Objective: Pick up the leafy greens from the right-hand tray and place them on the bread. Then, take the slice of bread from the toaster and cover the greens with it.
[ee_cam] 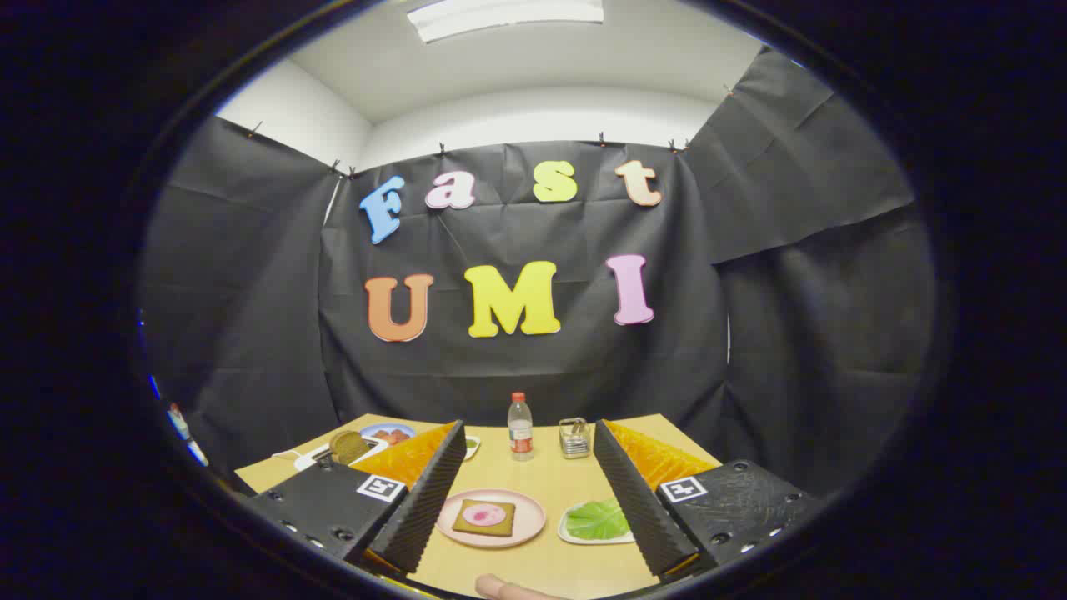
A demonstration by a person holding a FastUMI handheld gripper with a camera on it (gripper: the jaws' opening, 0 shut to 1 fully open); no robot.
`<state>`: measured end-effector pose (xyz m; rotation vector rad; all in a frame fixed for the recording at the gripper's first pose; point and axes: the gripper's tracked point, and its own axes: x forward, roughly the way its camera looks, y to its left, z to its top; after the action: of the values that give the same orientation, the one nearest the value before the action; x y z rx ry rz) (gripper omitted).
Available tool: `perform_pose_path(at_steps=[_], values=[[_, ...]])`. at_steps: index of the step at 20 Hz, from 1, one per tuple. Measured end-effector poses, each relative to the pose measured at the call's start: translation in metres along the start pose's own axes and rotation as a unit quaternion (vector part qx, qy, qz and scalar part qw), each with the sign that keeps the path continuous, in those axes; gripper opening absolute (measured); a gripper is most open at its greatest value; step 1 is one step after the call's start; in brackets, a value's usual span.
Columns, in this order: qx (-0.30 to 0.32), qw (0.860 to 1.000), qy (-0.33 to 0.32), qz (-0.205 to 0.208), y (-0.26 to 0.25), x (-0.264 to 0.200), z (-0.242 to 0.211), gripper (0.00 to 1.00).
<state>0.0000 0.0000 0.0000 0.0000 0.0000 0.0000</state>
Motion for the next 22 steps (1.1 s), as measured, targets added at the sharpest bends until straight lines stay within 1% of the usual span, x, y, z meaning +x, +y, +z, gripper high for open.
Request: perform_pose_path(at_steps=[3,6,11,17,22], values=[[-0.018,1.0,-0.007,-0.013,0.001,-0.004,-0.002,0.95],[-0.029,0.999,-0.013,-0.012,0.008,-0.007,-0.001,0.95],[-0.03,0.999,-0.014,-0.01,0.009,-0.008,-0.002,0.95],[-0.031,0.999,0.001,-0.031,-0.016,0.001,-0.016,0.95],[-0.031,0.997,0.039,-0.055,-0.047,0.021,-0.052,0.95]])
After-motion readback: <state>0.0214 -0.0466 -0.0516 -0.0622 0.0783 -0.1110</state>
